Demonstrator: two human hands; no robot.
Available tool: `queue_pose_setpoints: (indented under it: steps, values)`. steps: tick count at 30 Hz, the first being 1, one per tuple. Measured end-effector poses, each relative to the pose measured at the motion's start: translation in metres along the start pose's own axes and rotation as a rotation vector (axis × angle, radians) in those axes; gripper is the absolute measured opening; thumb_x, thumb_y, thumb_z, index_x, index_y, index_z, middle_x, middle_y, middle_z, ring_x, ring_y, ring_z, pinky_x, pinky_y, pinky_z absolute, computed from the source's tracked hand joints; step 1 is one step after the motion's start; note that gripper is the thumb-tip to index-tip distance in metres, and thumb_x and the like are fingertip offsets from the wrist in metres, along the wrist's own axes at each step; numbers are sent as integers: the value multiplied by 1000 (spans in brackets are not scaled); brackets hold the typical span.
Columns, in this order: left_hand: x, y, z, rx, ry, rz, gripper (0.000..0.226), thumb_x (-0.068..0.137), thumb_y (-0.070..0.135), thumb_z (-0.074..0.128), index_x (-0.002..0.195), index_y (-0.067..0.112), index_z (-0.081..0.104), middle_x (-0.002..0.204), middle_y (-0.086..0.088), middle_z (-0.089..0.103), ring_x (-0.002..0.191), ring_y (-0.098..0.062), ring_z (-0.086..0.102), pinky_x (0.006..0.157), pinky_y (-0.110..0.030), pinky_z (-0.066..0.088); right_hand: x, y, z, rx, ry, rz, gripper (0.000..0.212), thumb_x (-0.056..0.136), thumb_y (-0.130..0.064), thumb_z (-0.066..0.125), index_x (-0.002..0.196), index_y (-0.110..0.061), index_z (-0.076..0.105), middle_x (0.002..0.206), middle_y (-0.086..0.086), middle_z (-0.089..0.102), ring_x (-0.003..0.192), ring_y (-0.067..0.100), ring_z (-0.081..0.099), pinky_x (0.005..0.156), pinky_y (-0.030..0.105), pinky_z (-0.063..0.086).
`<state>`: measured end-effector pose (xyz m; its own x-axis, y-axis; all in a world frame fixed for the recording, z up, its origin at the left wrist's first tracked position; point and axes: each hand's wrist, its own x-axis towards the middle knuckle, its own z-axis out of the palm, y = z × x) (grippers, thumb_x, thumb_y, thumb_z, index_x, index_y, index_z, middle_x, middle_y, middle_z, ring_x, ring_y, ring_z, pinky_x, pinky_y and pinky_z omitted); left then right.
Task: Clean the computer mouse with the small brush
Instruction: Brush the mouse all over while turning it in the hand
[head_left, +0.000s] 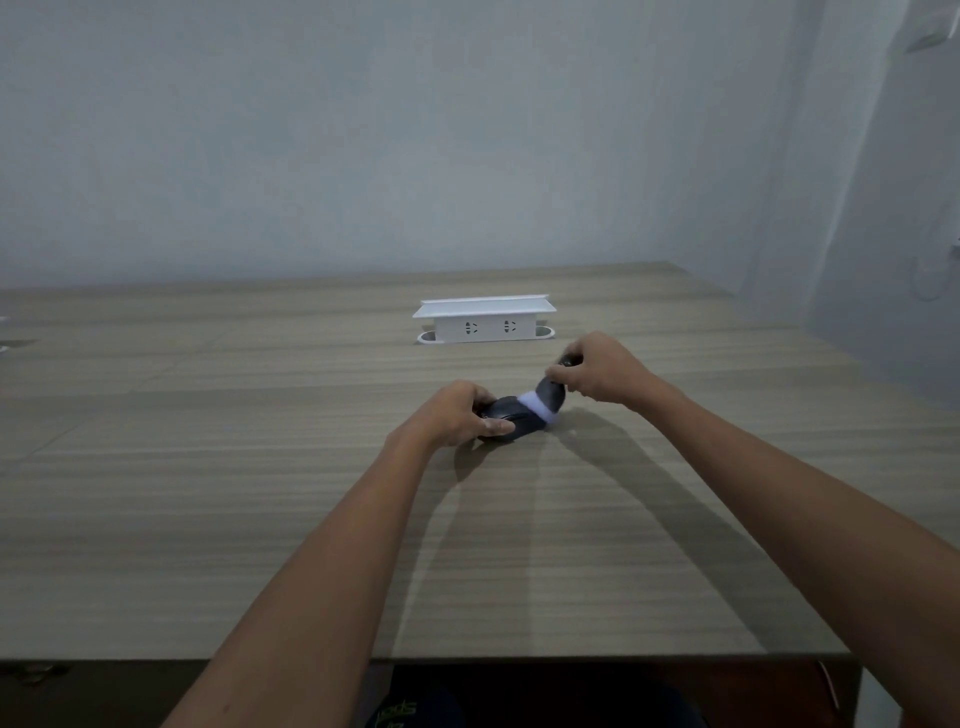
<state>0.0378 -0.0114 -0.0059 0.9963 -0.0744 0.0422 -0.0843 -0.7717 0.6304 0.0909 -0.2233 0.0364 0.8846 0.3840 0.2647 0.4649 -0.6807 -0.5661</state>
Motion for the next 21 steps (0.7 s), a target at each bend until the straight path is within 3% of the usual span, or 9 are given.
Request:
queue_pose_setpoints:
  steps: [5, 8, 10, 12, 14, 16, 18, 21]
  values:
    - [-2, 1, 3, 44, 73, -52, 35, 80, 42, 77, 95, 11, 75, 80, -6, 73, 71, -20, 63, 64, -30, 44, -5, 0, -1, -30, 91, 50, 29, 80, -13, 65, 61, 8, 57, 55, 10, 47, 49, 17, 38, 45, 27, 27]
    - [-1, 4, 7, 53, 122, -95, 48, 76, 52, 76, 90, 6, 74, 82, -13, 74, 69, -24, 63, 62, -32, 45, -7, -4, 6, 52, 76, 81, 29, 78, -15, 64, 69, 12, 65, 58, 13, 53, 51, 20, 44, 42, 24, 34]
    - [-4, 9, 8, 26, 134, -129, 56, 78, 57, 72, 89, 3, 74, 82, -14, 73, 72, -24, 63, 65, -32, 46, -7, -6, 8, 81, 72, 105, 27, 81, -16, 64, 74, 10, 70, 62, 14, 61, 51, 20, 52, 36, 18, 37]
    - [-4, 11, 5, -12, 157, -162, 61, 83, 59, 65, 95, 1, 74, 90, -16, 75, 84, -29, 68, 77, -35, 53, -3, -5, 9, 108, 68, 121, 27, 83, -16, 63, 77, 10, 71, 65, 14, 65, 50, 18, 55, 34, 17, 39]
    - [-5, 14, 2, -74, 151, -180, 54, 89, 49, 62, 99, -3, 70, 89, -17, 74, 85, -35, 69, 81, -37, 56, -2, -6, 9, 116, 58, 123, 28, 85, -16, 63, 80, 10, 72, 66, 13, 66, 47, 15, 55, 35, 18, 40]
    - [-7, 18, -4, -171, 112, -212, 26, 97, 24, 59, 112, 3, 61, 85, -10, 69, 65, -28, 62, 62, -24, 55, -1, -8, 8, 122, 48, 116, 28, 87, -18, 64, 83, 9, 73, 67, 12, 66, 46, 12, 55, 37, 19, 41]
    - [-8, 18, -11, -215, 64, -227, 42, 98, 10, 56, 138, 0, 45, 82, -8, 65, 61, -16, 56, 52, -16, 50, -1, -10, 6, 122, 44, 109, 29, 88, -19, 65, 84, 8, 73, 68, 12, 66, 47, 12, 55, 39, 20, 41]
    - [-2, 12, -24, -48, 15, -163, 52, 95, 10, 61, 143, 1, 43, 102, -13, 70, 78, -19, 64, 73, -26, 55, 0, -15, 2, 118, 74, 98, 31, 86, -20, 64, 82, 10, 71, 68, 17, 65, 52, 18, 52, 45, 23, 41]
